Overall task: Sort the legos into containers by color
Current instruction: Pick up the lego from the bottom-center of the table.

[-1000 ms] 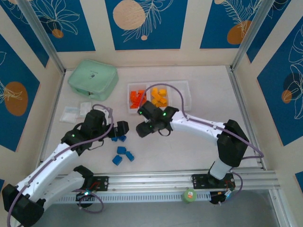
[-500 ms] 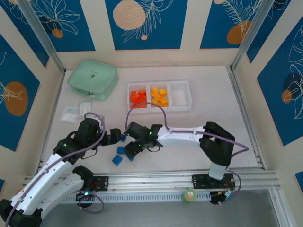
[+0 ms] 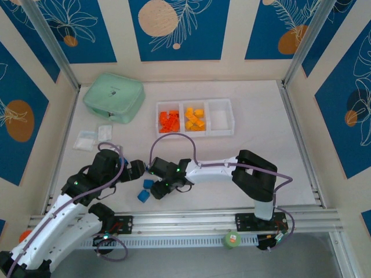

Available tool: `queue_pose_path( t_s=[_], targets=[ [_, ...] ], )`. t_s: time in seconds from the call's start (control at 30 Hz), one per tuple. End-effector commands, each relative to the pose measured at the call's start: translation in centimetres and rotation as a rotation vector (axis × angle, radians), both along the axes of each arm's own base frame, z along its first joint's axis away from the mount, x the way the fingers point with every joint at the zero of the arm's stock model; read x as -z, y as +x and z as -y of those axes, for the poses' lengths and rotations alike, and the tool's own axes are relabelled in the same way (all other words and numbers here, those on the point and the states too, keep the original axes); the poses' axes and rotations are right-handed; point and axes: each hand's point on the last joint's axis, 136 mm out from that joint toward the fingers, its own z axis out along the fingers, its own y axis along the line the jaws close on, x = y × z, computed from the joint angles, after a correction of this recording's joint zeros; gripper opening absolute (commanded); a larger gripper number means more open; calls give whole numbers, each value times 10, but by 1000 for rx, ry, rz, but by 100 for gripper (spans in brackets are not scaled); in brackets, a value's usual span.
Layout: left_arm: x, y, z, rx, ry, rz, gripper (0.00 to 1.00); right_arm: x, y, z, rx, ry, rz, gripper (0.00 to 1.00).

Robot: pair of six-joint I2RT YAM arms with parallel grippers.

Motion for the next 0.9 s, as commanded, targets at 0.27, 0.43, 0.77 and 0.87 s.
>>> queue_pose_path(
  t_s=[0.27, 0.43, 0.77, 0.87],
  targets=[
    [6, -1, -5, -25, 10, -16, 99, 12, -6, -2, -1, -36, -17, 43],
    [4, 0, -3, -20, -1, -12, 99, 6, -4, -2, 2, -37, -4, 31],
    [-13, 5, 14, 48, -60, 23, 99, -34, 12, 23, 98, 10, 5, 19],
    [-21, 9, 22, 87, -70, 33, 99, -51, 26, 45, 170, 21, 14, 19]
  ],
)
